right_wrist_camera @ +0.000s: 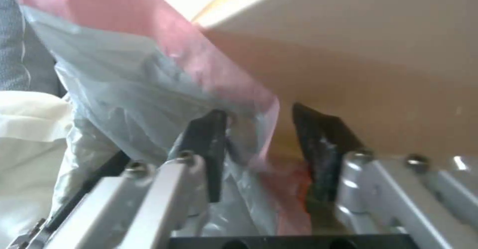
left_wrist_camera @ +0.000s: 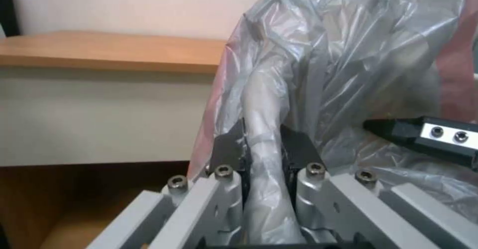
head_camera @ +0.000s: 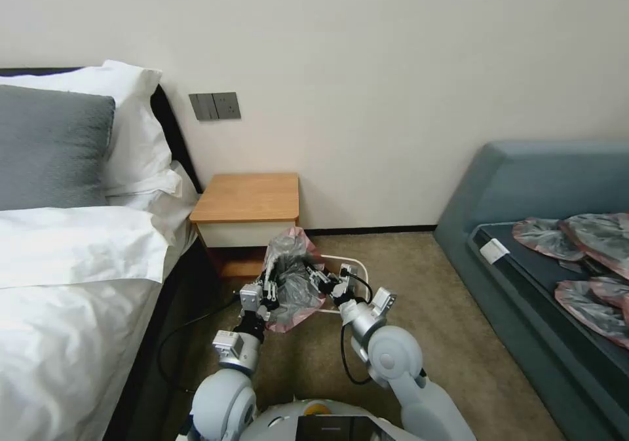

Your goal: Pick up the garbage bag from the table and place it over the trash can.

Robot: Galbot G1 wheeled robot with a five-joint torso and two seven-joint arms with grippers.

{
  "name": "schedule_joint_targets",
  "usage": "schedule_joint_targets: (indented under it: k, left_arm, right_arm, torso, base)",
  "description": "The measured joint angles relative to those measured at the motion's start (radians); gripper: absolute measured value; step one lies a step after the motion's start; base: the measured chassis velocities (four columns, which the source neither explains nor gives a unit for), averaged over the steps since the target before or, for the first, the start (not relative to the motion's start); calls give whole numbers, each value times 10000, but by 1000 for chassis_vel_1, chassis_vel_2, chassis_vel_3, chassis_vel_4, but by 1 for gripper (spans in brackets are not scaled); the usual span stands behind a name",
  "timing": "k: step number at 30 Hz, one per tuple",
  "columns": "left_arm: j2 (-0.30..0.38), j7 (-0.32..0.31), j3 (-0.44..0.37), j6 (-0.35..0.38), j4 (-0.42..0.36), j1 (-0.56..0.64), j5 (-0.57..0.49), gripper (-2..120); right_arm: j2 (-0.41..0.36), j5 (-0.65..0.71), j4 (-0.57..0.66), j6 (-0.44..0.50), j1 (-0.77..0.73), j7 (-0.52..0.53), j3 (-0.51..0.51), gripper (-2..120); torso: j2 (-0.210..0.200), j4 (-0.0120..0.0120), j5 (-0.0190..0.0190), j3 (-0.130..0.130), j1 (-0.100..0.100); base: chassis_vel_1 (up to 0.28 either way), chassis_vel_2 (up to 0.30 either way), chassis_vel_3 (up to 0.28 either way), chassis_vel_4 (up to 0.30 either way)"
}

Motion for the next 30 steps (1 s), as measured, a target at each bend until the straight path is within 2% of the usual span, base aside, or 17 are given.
schedule_joint_targets:
  k: [9, 20, 30]
  left_arm:
    - [-71, -362, 121, 341, 35, -22, -535, 7]
    - [-68, -738, 71, 549, 143, -126, -792, 7]
    - [-80, -886, -9, 576, 251, -149, -842, 7]
  right_arm:
    - [-88, -745, 35, 228, -173, -415, 19, 0]
    - [-333, -1020, 692, 332, -451, -567, 146, 0]
    - [-677, -894, 1218, 225, -426, -615, 699, 0]
  torso:
    - [0, 0, 1, 0, 0]
    - [0, 0, 0, 0, -1]
    - [0, 0, 1, 0, 0]
  base:
    - [0, 0, 0, 0]
    - [0, 0, 0, 0]
    - [0, 0, 0, 0]
